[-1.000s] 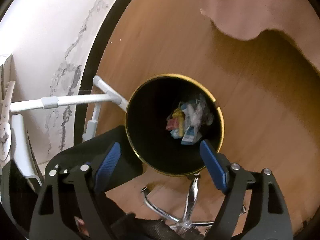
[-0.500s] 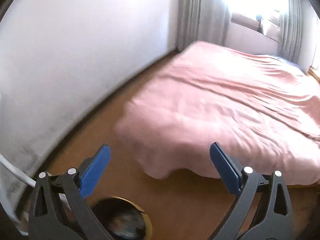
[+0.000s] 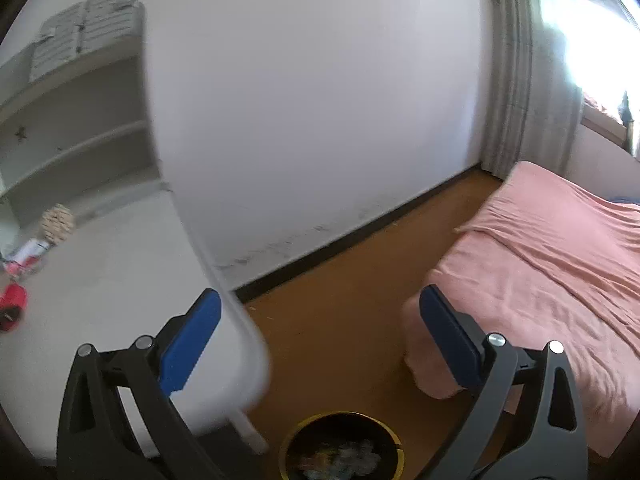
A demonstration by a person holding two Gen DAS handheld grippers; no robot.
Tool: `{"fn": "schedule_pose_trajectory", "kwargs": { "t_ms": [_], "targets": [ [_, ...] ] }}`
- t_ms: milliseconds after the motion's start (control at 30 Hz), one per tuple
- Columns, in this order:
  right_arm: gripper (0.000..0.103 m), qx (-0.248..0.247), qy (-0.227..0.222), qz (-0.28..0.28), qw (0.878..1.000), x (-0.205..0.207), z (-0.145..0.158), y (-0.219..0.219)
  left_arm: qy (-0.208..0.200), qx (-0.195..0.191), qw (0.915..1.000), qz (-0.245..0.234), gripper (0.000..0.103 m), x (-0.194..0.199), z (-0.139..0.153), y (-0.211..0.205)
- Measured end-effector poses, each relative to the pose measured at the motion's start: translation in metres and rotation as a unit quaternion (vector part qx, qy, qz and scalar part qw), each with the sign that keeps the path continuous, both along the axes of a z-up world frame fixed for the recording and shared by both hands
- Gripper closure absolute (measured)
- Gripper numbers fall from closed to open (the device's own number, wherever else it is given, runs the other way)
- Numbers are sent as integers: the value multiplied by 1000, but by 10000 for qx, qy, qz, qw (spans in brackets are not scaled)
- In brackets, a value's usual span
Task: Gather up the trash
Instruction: 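Grasp the red lid with the left gripper while the right grasps the cream rope ball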
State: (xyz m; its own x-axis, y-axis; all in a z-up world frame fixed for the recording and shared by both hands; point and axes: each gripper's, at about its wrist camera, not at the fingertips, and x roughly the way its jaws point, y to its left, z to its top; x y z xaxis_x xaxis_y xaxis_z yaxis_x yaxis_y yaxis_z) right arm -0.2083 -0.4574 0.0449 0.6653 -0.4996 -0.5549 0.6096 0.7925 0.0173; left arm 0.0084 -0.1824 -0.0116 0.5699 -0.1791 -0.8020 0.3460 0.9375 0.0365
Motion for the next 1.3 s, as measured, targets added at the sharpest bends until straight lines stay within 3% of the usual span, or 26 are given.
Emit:
{"fn": "schedule_pose_trajectory", "kwargs": {
  "t_ms": [100,133,300,400,533,667,900,1133,1167,1233,1267,1300],
  "targets": [
    [7,9,-59,258,9996,22,11,20,119,-150,9998,-106,12,20,1,11],
    [7,-12,-43,398,9992,32,16,28,46,-148,9998,-122,24,23,3,16],
    [7,-97,-6,1140,9934,87,32,68,177,-515,9984,-158,24,31,7,48],
    [7,-40,74,1534,9881,120,35,86,52,-633,9980,-38,24,35,20,74],
    [7,49,233,2122,9769,183,36,125,-240,-541,9978,287,24,36,39,118],
    [7,346,417,2715,9609,237,26,157,-286,-363,9959,781,24,50,40,160],
    [7,792,931,3141,9415,306,-1,183,-84,-325,9916,1252,24,83,23,206],
    [7,787,1225,3511,9250,355,-13,202,-82,-372,9912,1267,23,108,19,210],
    [9,810,1261,3543,9231,362,-14,204,-88,-372,9913,1256,23,109,19,209],
    [26,911,1311,3620,9184,372,-18,205,-86,-362,9919,1211,23,112,19,206],
    [44,1014,1359,3671,9146,376,-21,205,-76,-355,9922,1189,23,112,18,205],
    [53,1178,1400,3702,9108,378,-25,204,-63,-343,9925,1174,23,113,17,204]
  ]
}}
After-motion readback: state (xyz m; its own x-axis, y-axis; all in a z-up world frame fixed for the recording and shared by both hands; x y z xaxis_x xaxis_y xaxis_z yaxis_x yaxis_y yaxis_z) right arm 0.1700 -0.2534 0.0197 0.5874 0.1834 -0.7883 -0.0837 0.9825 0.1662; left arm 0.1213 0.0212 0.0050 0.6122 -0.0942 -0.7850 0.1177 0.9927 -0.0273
